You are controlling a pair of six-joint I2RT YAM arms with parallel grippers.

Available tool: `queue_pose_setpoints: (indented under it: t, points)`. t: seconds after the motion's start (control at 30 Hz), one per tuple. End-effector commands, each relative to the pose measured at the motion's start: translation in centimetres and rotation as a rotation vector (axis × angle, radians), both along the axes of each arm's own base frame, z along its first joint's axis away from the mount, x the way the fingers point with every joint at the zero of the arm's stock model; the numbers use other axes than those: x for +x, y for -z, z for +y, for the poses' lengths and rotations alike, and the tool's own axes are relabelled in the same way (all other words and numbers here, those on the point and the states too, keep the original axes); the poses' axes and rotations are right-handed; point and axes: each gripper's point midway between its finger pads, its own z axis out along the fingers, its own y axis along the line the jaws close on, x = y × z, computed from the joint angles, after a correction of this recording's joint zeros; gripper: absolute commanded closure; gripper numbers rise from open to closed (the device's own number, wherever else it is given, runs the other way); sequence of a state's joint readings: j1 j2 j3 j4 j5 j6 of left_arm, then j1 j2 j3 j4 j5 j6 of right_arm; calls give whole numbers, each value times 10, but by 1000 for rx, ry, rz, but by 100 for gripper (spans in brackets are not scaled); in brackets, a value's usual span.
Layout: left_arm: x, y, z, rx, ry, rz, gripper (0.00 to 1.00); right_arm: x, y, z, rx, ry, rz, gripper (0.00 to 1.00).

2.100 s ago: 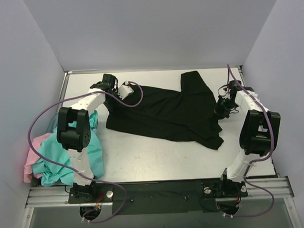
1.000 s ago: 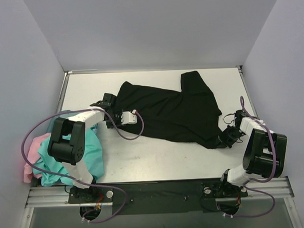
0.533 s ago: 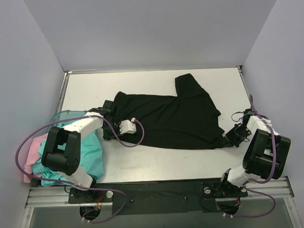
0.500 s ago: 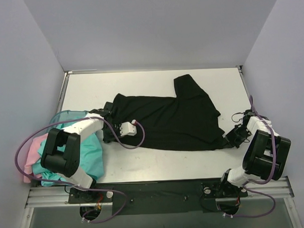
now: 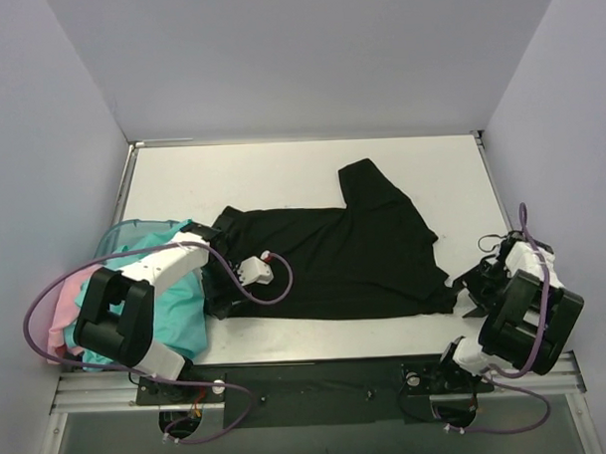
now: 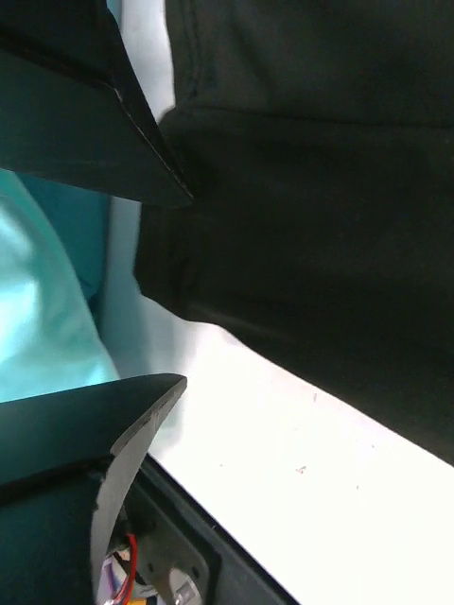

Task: Fold and stack the t-shirts
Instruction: Fold the flattened tshirt in 1/3 of the way

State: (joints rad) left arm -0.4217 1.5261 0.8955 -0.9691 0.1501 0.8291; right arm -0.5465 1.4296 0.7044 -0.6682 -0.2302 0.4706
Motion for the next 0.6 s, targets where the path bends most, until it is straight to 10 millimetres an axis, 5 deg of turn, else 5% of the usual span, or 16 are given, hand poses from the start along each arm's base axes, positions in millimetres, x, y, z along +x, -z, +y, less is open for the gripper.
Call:
queue_pose_setpoints:
  t: [0.0,0.1,0.17,0.3,0.57]
  points:
    - [8,-40,-7,-32,-32,-1,18,2,-41,-23,-148,19,-54,49]
    - [38,-76,-12,-177,-120,-38,18,13,-69,-24,-228,-45,-138,49]
    - [67,-92,-12,-256,-204,-93,28,21,-79,-11,-239,-120,-173,50]
    - [96,-68,-13,-259,-258,-141,39,20,-69,37,-100,-190,-161,51]
    - [125,-19,-3,-199,-234,-178,35,27,-37,78,34,-214,-155,59]
